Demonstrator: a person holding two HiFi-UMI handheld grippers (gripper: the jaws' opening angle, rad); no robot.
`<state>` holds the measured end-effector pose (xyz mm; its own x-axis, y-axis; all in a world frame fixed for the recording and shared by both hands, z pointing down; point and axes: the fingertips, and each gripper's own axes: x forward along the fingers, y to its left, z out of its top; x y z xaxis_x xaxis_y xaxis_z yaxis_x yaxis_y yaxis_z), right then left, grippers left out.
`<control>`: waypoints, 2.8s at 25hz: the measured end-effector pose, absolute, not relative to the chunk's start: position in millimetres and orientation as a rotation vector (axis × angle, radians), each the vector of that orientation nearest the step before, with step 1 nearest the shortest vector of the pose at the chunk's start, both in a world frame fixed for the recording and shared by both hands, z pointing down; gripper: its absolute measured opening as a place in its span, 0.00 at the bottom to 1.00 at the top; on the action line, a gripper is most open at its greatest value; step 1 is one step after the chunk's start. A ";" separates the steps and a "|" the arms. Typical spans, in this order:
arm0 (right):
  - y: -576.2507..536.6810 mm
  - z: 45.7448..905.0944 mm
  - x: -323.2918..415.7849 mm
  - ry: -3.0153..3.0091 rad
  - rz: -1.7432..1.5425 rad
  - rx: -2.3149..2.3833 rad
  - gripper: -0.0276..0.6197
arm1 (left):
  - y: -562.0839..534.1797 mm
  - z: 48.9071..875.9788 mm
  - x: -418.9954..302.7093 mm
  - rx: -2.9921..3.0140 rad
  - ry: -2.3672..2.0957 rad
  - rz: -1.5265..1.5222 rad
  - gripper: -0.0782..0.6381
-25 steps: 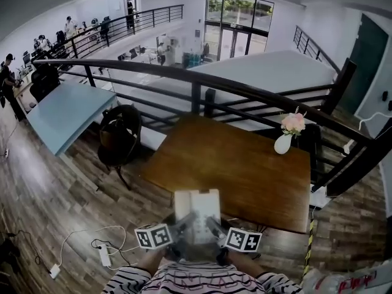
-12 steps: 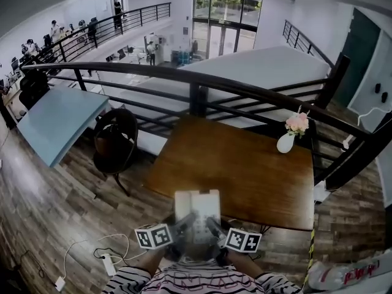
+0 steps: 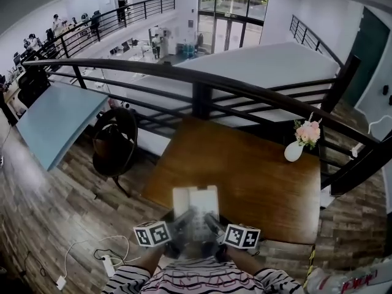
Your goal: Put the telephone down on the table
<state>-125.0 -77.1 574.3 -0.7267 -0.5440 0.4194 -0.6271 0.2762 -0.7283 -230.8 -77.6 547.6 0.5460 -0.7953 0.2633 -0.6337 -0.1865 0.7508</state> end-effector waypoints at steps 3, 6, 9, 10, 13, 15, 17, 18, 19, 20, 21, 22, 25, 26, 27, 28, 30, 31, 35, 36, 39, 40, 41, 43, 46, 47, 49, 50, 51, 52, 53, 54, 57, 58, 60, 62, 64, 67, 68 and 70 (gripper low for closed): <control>-115.5 574.8 -126.8 -2.445 1.452 1.111 0.43 | -114.8 548.3 -232.6 1.900 -1.174 -0.236 0.66; -153.7 577.3 -123.7 -2.453 1.438 1.101 0.43 | -151.5 551.1 -229.7 1.900 -1.182 -0.241 0.66; -187.4 580.7 -122.3 -2.458 1.433 1.094 0.43 | -184.7 554.8 -228.3 1.901 -1.185 -0.242 0.66; -198.5 582.0 -122.0 -2.460 1.432 1.093 0.43 | -195.8 555.9 -227.9 1.903 -1.184 -0.242 0.66; -231.4 586.6 -119.6 -2.463 1.436 1.095 0.43 | -229.1 559.9 -225.5 1.910 -1.183 -0.232 0.66; -252.3 590.6 -116.9 -2.464 1.442 1.099 0.43 | -250.7 563.7 -222.6 1.915 -1.176 -0.224 0.66; -274.1 594.6 -116.2 -2.462 1.448 1.106 0.43 | -273.1 568.1 -221.9 1.918 -1.169 -0.214 0.66; -285.3 596.4 -116.7 -2.461 1.450 1.111 0.43 | -284.8 570.1 -222.5 1.920 -1.165 -0.210 0.66; -296.3 598.3 -117.1 -2.459 1.453 1.115 0.43 | -296.2 572.0 -223.1 1.922 -1.162 -0.208 0.66; -306.7 600.5 -116.9 -2.458 1.456 1.118 0.43 | -307.0 574.0 -222.8 1.924 -1.157 -0.207 0.66; -316.4 603.0 -116.0 -2.458 1.462 1.122 0.43 | -317.2 576.3 -221.6 1.928 -1.151 -0.205 0.66; -325.4 605.6 -114.8 -2.459 1.470 1.125 0.43 | -326.8 578.9 -219.9 1.932 -1.146 -0.200 0.66; -347.3 615.7 -107.9 -2.457 1.492 1.144 0.43 | -351.0 589.5 -212.8 1.943 -1.134 -0.181 0.66; -353.4 619.2 -105.5 -2.456 1.504 1.148 0.43 | -358.2 593.2 -209.6 1.946 -1.129 -0.177 0.66; -359.9 622.4 -103.1 -2.456 1.514 1.153 0.43 | -365.8 596.6 -206.4 1.949 -1.122 -0.173 0.66; -367.0 625.4 -100.7 -2.454 1.521 1.160 0.43 | -373.8 599.4 -203.4 1.953 -1.115 -0.167 0.66; -383.5 630.7 -97.4 -2.449 1.531 1.182 0.43 | -392.1 603.5 -199.8 1.963 -1.098 -0.155 0.66; -392.7 633.5 -96.2 -2.445 1.537 1.198 0.43 | -402.5 605.5 -198.8 1.969 -1.088 -0.148 0.66; -426.6 652.4 -82.5 -2.417 1.565 1.281 0.43 | -442.1 623.6 -185.7 1.998 -1.036 -0.100 0.66; -434.2 658.7 -77.0 -2.406 1.574 1.302 0.43 | -451.3 629.3 -179.9 2.007 -1.019 -0.084 0.66; -456.2 674.7 -62.2 -2.372 1.600 1.354 0.43 | -478.0 643.8 -164.1 2.023 -0.972 -0.048 0.66; -463.0 678.9 -58.1 -2.361 1.611 1.370 0.43 | -486.3 648.3 -159.6 2.024 -0.959 -0.039 0.66; -469.5 683.0 -53.8 -2.350 1.621 1.384 0.43 | -494.1 652.8 -155.0 2.024 -0.947 -0.031 0.66; -482.6 691.1 -44.5 -2.330 1.638 1.410 0.43 | -509.8 661.2 -145.1 2.027 -0.922 -0.016 0.66; -505.0 703.3 -30.2 -2.308 1.660 1.442 0.43 | -535.9 672.0 -129.2 2.042 -0.882 0.002 0.66; -512.3 707.4 -26.3 -2.301 1.668 1.452 0.43 | -544.4 675.8 -124.7 2.048 -0.870 0.008 0.66; -526.1 714.1 -19.6 -2.289 1.680 1.472 0.43 | -560.0 682.9 -117.5 2.054 -0.849 0.021 0.66; -532.9 716.3 -16.6 -2.284 1.686 1.482 0.43 | -567.5 685.5 -114.4 2.055 -0.841 0.027 0.66; -539.5 717.9 -13.8 -2.280 1.691 1.492 0.43 | -574.7 687.3 -111.5 2.055 -0.834 0.032 0.66; -546.0 719.0 -11.1 -2.276 1.695 1.502 0.43 | -581.7 688.6 -108.6 2.055 -0.826 0.036 0.66; -552.5 720.0 -8.4 -2.274 1.699 1.512 0.43 | -588.6 689.9 -105.8 2.056 -0.819 0.041 0.66; -558.9 721.3 -5.6 -2.272 1.701 1.522 0.43 | -595.5 691.5 -102.9 2.057 -0.812 0.045 0.66; -576.2 728.2 2.3 -2.264 1.716 1.551 0.43 | -615.4 698.3 -94.5 2.065 -0.790 0.057 0.66; -580.5 730.9 4.0 -2.260 1.723 1.561 0.43 | -620.6 700.8 -92.5 2.067 -0.783 0.064 0.66; -586.5 735.9 6.4 -2.249 1.735 1.581 0.43 | -628.2 705.9 -89.6 2.069 -0.772 0.080 0.66; -589.4 741.8 8.2 -2.235 1.750 1.595 0.43 | -632.7 711.6 -87.1 2.067 -0.762 0.097 0.66; -590.9 747.2 9.2 -2.222 1.763 1.602 0.43 | -635.1 716.9 -85.3 2.062 -0.753 0.110 0.66; -594.7 751.4 13.8 -2.205 1.774 1.610 0.44 | -639.8 721.9 -80.1 2.054 -0.740 0.123 0.66; -595.4 752.8 15.2 -2.201 1.777 1.612 0.44 | -640.7 723.5 -78.5 2.052 -0.737 0.125 0.66; -594.6 756.9 14.7 -2.191 1.785 1.616 0.44 | -640.3 728.2 -79.2 2.048 -0.732 0.127 0.66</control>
<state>14.7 -594.6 756.9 -0.5023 -0.7284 0.4659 -0.6037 -0.0903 -0.7920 -79.2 -640.3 728.2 0.8174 -0.4482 0.3620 -0.5441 -0.3939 0.7409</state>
